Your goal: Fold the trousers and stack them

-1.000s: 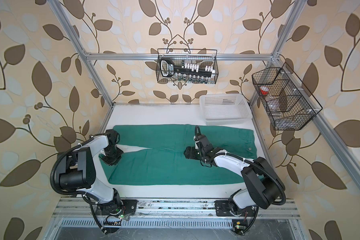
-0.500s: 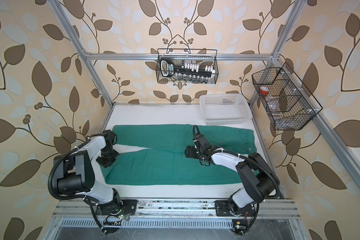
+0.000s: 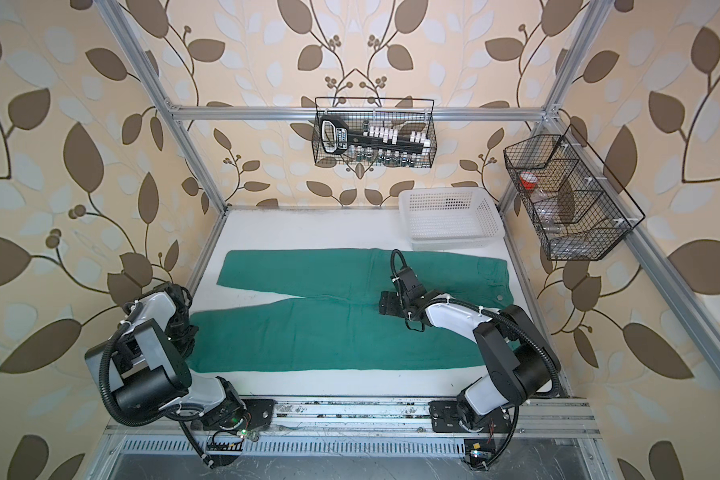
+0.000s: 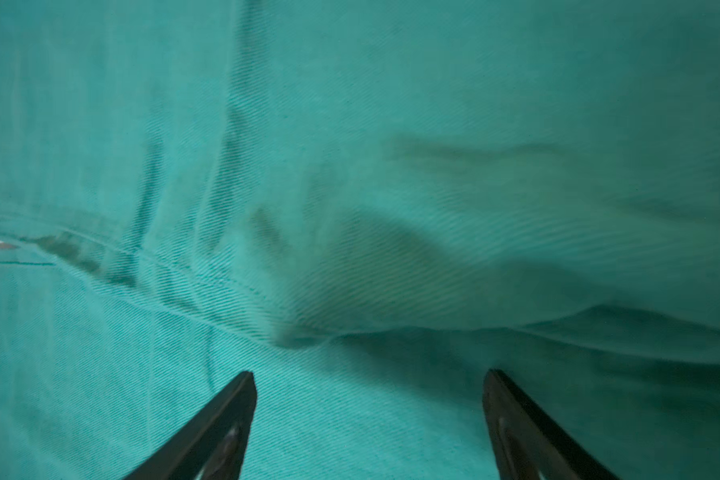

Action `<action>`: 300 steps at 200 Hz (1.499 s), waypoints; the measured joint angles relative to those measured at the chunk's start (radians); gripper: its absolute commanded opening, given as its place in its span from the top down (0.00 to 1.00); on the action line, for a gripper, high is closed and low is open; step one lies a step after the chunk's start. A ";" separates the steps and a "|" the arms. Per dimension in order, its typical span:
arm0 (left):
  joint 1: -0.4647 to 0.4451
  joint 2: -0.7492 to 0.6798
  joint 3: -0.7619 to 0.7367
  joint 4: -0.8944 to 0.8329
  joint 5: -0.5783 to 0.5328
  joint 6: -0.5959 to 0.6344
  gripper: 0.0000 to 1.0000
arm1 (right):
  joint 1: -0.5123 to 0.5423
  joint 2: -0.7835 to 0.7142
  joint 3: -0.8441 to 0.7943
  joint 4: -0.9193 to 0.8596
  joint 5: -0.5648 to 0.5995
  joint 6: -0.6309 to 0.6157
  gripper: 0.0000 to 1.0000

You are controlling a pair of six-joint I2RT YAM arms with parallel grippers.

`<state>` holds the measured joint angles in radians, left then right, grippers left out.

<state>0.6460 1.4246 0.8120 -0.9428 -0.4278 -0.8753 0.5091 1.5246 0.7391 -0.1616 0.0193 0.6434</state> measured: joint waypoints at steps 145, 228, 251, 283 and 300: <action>-0.185 -0.207 0.082 0.022 0.154 0.084 0.16 | -0.288 -0.297 -0.059 -0.200 0.005 -0.039 0.11; -0.733 0.002 0.172 0.168 0.285 0.006 0.15 | -0.476 -0.272 -0.093 -0.203 0.004 -0.014 0.08; -0.751 0.036 0.116 0.235 0.323 -0.019 0.15 | -0.509 -0.260 -0.139 -0.201 0.003 0.012 0.08; -0.750 0.129 0.074 0.289 0.345 -0.026 0.16 | -0.510 -0.222 -0.155 -0.196 0.019 0.060 0.09; -0.750 0.169 0.060 0.309 0.348 -0.026 0.16 | -0.495 -0.214 -0.154 -0.195 0.045 0.094 0.09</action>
<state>-0.1043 1.5940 0.8722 -0.6334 -0.0795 -0.9016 0.0143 1.3109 0.5854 -0.3569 0.0647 0.7372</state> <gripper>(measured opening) 0.846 0.912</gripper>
